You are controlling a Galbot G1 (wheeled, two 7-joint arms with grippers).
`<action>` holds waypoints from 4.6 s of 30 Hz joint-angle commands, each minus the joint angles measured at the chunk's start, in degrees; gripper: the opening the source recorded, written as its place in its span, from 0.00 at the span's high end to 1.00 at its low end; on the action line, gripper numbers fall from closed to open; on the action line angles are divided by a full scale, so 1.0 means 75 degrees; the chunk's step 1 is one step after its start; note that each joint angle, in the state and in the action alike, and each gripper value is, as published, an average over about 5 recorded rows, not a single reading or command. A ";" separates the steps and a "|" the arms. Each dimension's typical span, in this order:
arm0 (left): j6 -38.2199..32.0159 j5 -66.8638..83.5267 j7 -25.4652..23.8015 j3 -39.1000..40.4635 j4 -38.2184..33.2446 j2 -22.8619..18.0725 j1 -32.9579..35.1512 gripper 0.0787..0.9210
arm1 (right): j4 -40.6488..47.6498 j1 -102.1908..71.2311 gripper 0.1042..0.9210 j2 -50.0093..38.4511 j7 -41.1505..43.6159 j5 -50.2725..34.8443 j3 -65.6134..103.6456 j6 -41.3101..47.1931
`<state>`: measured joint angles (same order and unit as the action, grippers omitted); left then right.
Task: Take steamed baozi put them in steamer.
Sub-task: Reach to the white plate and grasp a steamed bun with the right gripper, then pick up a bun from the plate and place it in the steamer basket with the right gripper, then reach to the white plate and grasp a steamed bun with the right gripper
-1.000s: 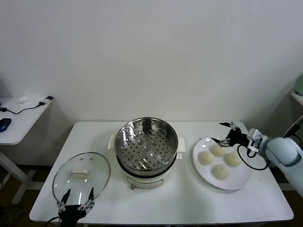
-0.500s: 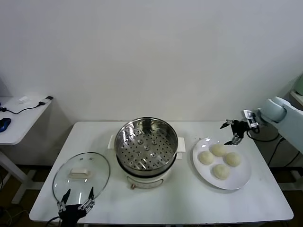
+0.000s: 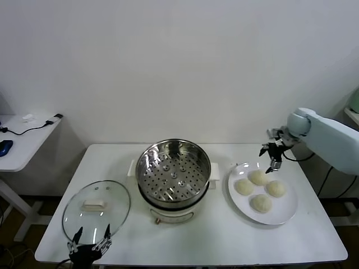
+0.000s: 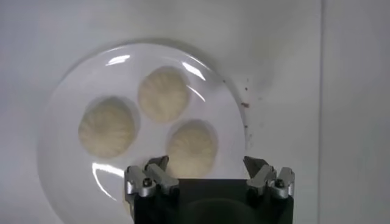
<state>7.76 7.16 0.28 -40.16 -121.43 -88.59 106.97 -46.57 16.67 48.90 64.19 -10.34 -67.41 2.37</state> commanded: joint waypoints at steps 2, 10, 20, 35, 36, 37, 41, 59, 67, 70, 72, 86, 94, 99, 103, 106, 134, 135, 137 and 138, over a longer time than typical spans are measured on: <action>-0.0003 -0.0147 -0.0010 0.0030 0.0111 -0.0035 -0.0012 0.12 | 0.0742 -0.0783 0.12 0.0436 -0.0104 0.0314 0.0475 0.0220; 0.0002 -0.0188 -0.0011 0.0045 0.0195 -0.0043 -0.0033 0.12 | 0.1287 -0.1088 0.12 0.0672 -0.0235 0.0638 0.0950 0.0187; 0.0000 -0.0212 -0.0006 0.0047 0.0249 -0.0036 -0.0065 0.12 | 0.1252 -0.1294 0.12 0.0645 -0.0375 0.0723 0.1210 0.0255; -0.0008 -0.0313 0.0021 0.0099 0.0271 -0.0042 -0.0097 0.12 | 0.1033 -0.1520 0.40 0.0602 -0.0548 0.0854 0.1658 0.0272; -0.0010 -0.0323 0.0021 0.0104 0.0253 -0.0044 -0.0087 0.12 | 0.0938 -0.1433 0.40 0.0557 -0.0516 0.0816 0.1605 0.0267; -0.0011 -0.0327 0.0020 0.0109 0.0235 -0.0045 -0.0079 0.12 | 0.0833 -0.1306 0.40 0.0505 -0.0478 0.0763 0.1532 0.0260; -0.0017 -0.0343 0.0019 0.0136 0.0166 -0.0038 -0.0056 0.12 | 0.0190 -0.0011 0.40 0.0260 -0.0223 0.0357 0.0743 0.0052; -0.0041 -0.0489 0.0029 0.0467 -0.0091 0.0084 0.0029 0.12 | -0.5295 0.5133 0.39 0.2271 -0.0172 -0.1857 -0.2258 -0.2569; -0.0060 -0.0625 0.0034 0.0604 -0.0291 0.0113 0.0196 0.12 | -0.3877 0.3577 0.39 0.2985 -0.0567 0.0704 -0.2241 -0.5066; -0.0042 -0.0639 0.0038 0.0609 -0.0345 0.0104 0.0228 0.12 | -0.2755 0.2853 0.39 0.3181 -0.0785 0.1631 -0.1882 -0.5675; -0.0031 -0.0643 0.0039 0.0595 -0.0363 0.0101 0.0236 0.12 | -0.2150 0.2453 0.39 0.3297 -0.0965 0.2116 -0.1622 -0.5864; -0.0019 -0.0622 0.0068 0.0568 -0.0290 0.0034 0.0176 0.12 | -0.0236 0.1395 0.39 0.4384 -0.1315 0.2793 -0.1059 -0.6067; -0.0015 -0.0592 0.0076 0.0578 -0.0221 0.0031 0.0100 0.12 | 0.0247 0.1205 0.34 0.4713 -0.1342 0.2883 -0.1049 -0.6105; -0.0021 -0.0575 0.0089 0.0573 -0.0205 0.0043 0.0079 0.12 | 0.0629 0.1152 0.23 0.4913 -0.1350 0.2979 -0.0992 -0.6244; -0.0047 -0.0572 0.0104 0.0575 -0.0170 0.0050 0.0071 0.12 | 0.0733 0.1146 0.17 0.4977 -0.1332 0.2965 -0.0977 -0.6310; -0.0063 -0.0579 0.0114 0.0588 -0.0171 0.0049 0.0075 0.12 | 0.0684 0.1190 0.15 0.4958 -0.1312 0.2849 -0.0994 -0.6332; -0.0123 -0.0499 0.0184 0.0474 -0.0293 -0.0071 0.0007 0.12 | -0.5396 0.5788 0.12 -0.1338 -0.1337 -0.3813 -0.6794 0.0798; -0.0126 -0.0503 0.0184 0.0481 -0.0291 -0.0078 0.0003 0.12 | -0.5538 0.5599 0.12 -0.1461 -0.1531 -0.3805 -0.6726 0.1072; -0.0125 -0.0511 0.0182 0.0487 -0.0293 -0.0092 -0.0002 0.12 | -0.5618 0.5115 0.12 -0.1604 -0.1908 -0.3739 -0.6488 0.1464; -0.0123 -0.0514 0.0182 0.0486 -0.0296 -0.0097 -0.0003 0.12 | -0.5587 0.4858 0.12 -0.1644 -0.2067 -0.3675 -0.6324 0.1617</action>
<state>6.87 3.13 1.66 -36.15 -123.62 -89.18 107.08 -75.65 55.09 50.13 57.04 -33.17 -107.44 -5.93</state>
